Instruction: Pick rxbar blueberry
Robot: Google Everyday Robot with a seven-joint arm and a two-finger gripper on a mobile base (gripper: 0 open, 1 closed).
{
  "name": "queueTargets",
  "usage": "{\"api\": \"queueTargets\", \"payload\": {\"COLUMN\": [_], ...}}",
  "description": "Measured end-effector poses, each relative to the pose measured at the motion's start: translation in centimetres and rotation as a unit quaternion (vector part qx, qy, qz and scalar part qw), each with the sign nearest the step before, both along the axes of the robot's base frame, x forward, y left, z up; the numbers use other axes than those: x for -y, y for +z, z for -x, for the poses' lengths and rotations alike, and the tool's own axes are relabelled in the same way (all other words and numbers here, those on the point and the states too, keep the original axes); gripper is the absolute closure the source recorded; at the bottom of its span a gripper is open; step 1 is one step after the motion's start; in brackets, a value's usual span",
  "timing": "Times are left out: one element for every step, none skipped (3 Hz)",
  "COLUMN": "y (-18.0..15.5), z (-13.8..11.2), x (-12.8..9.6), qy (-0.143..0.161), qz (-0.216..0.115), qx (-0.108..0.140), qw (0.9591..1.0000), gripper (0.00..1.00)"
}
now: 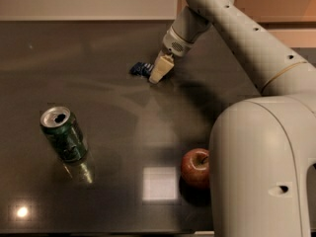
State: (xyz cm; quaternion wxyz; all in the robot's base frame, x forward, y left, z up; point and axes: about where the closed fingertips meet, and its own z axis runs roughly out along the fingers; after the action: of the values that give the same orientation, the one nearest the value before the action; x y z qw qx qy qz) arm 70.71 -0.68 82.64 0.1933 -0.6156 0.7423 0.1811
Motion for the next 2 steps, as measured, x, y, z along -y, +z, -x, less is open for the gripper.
{"api": "queueTargets", "payload": {"y": [0.84,0.92], "z": [0.22,0.61], "x": [-0.17,0.18], "qy": [0.005,0.005], "qz": [-0.008,-0.008], "qx": [0.005,0.006], "qw": [0.9999,0.9999], "gripper": [0.65,0.88]}}
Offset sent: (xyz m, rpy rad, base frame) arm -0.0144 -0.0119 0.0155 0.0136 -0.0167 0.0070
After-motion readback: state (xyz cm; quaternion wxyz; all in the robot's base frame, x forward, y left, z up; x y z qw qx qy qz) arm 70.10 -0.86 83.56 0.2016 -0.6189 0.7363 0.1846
